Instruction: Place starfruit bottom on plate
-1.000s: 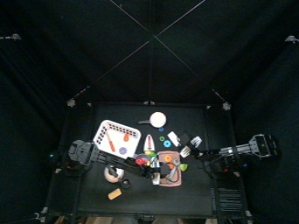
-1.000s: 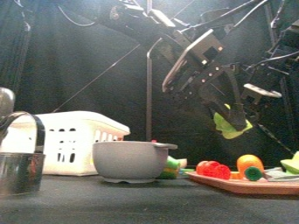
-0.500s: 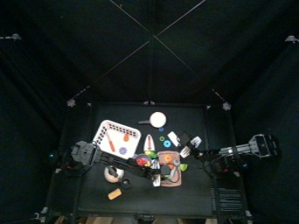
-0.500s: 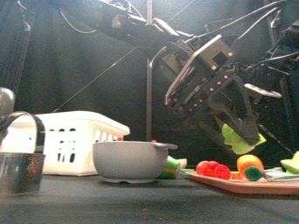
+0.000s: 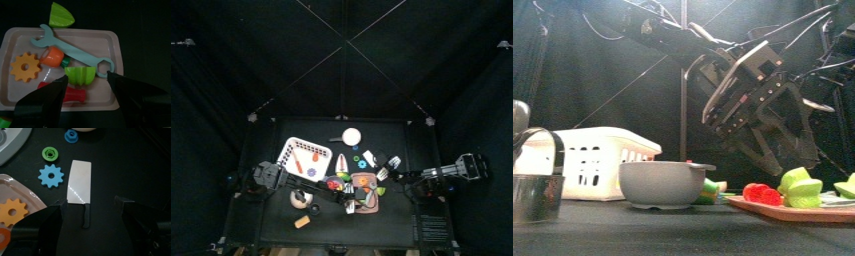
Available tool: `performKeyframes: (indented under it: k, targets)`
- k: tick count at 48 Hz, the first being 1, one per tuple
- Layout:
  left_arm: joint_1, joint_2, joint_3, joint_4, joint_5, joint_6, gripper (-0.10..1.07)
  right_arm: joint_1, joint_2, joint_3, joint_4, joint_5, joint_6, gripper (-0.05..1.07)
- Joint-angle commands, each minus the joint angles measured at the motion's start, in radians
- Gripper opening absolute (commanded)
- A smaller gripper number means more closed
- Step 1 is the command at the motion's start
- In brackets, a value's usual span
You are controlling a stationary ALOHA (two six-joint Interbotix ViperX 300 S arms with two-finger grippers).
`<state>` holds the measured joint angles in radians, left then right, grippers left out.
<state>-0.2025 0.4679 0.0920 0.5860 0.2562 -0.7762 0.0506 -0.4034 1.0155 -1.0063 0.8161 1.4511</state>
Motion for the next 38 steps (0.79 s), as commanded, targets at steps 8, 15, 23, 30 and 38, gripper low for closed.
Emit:
performKeyframes:
  k: [8, 15, 23, 30, 38]
  targets:
    - [0.002, -0.028, -0.028, 0.0, 0.011, 0.0, 0.96, 0.0, -0.008, -0.002, -0.003, -0.003, -0.002, 1.04]
    - [0.002, -0.032, -0.028, 0.002, 0.025, 0.0, 0.96, 0.002, -0.008, 0.0, -0.008, -0.032, -0.002, 1.04]
    - [0.002, -0.034, -0.025, 0.002, 0.038, 0.002, 0.96, 0.002, -0.006, 0.003, -0.011, -0.091, -0.003, 1.04]
    - [0.002, -0.037, -0.023, 0.009, 0.044, 0.002, 0.96, 0.002, -0.006, 0.003, -0.031, -0.118, -0.003, 1.04]
    - [0.002, -0.046, -0.021, 0.025, 0.058, 0.002, 0.95, 0.008, -0.005, 0.003, -0.032, -0.14, -0.003, 1.04]
